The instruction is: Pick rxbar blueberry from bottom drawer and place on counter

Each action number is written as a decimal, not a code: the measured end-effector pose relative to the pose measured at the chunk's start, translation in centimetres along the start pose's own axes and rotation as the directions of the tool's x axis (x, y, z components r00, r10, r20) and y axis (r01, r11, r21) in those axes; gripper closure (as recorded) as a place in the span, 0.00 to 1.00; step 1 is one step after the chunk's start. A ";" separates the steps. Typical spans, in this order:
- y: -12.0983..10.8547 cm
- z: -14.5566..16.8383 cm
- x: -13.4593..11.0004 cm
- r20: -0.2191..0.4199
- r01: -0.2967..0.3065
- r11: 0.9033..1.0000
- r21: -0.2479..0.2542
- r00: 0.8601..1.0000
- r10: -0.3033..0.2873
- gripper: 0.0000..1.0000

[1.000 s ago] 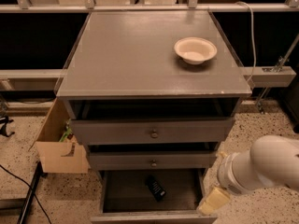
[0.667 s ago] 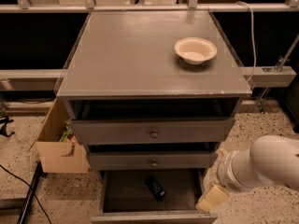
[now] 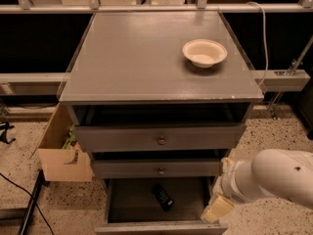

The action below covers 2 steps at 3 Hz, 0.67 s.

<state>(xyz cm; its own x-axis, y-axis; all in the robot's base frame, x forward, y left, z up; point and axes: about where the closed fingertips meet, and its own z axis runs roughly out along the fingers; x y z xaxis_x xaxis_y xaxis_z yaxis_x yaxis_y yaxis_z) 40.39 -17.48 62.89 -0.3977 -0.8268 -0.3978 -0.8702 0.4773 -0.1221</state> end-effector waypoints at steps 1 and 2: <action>0.2 5.2 0.6 0.009 0.001 1.000 -0.001 1.000 -0.001 0.00; 0.4 12.4 1.5 0.037 -0.041 0.999 -0.029 0.998 0.042 0.00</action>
Offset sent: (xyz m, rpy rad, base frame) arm 0.0355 0.0359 -0.1769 0.0734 0.0455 -0.0401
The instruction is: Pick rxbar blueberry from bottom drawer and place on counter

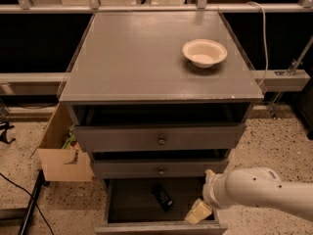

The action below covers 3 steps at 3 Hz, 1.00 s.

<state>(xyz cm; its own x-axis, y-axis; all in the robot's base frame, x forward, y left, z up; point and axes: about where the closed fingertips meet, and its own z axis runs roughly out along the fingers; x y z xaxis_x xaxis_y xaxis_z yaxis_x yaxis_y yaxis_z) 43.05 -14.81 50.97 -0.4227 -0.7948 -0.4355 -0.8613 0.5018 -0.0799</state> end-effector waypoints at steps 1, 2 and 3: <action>0.6 5.4 2.2 0.049 -0.063 0.997 -0.055 0.997 0.065 0.00; 0.6 5.4 2.2 0.049 -0.063 0.997 -0.055 0.997 0.066 0.00; 0.3 7.3 3.1 0.062 -0.068 0.996 -0.049 0.996 0.071 0.00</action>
Offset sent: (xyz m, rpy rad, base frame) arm 0.0063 0.0017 -0.0403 0.0654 0.0112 -0.0275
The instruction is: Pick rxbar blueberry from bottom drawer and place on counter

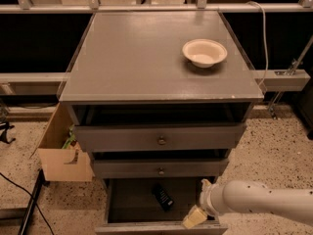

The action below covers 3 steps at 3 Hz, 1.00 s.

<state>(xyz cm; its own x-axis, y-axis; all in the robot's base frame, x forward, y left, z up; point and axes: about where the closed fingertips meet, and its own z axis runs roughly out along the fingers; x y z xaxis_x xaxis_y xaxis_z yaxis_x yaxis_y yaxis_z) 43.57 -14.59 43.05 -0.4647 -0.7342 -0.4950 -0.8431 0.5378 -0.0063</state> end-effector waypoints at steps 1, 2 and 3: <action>-1.0 3.6 0.8 0.047 0.010 1.000 0.020 0.999 -0.011 0.00; -1.3 9.9 2.0 0.081 -0.003 1.000 0.016 0.997 0.002 0.00; -0.9 13.9 2.8 0.077 -0.007 1.000 -0.007 0.997 0.008 0.00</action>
Offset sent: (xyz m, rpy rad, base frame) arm 0.0424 0.0281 -0.1330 0.0897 -0.0818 -0.0157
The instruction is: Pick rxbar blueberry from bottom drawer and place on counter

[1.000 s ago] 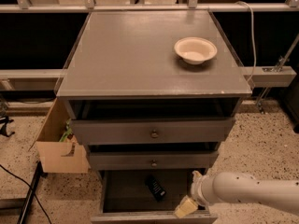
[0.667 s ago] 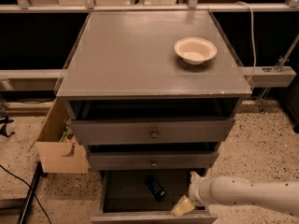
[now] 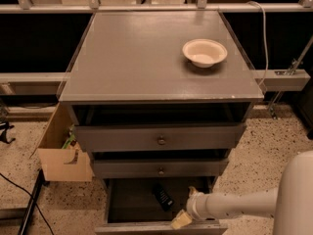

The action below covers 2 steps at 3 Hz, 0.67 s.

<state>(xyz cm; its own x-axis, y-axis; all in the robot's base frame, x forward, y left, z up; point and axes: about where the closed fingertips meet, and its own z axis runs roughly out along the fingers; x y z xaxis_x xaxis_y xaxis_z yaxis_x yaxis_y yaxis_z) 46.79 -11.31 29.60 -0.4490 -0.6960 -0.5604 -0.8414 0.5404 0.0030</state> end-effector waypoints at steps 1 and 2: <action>0.2 0.6 0.4 -0.001 -0.010 1.000 -0.007 1.000 0.010 0.00; -0.1 1.3 1.0 0.003 -0.025 1.000 -0.005 1.000 0.025 0.00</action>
Offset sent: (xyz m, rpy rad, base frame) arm 0.0048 -0.0076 -0.0252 0.0177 0.0167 -0.0378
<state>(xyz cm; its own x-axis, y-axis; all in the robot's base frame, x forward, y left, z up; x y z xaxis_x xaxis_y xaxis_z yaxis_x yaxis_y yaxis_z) 46.83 -11.44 27.98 -0.4692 -0.6809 -0.5623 -0.8314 0.5552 0.0215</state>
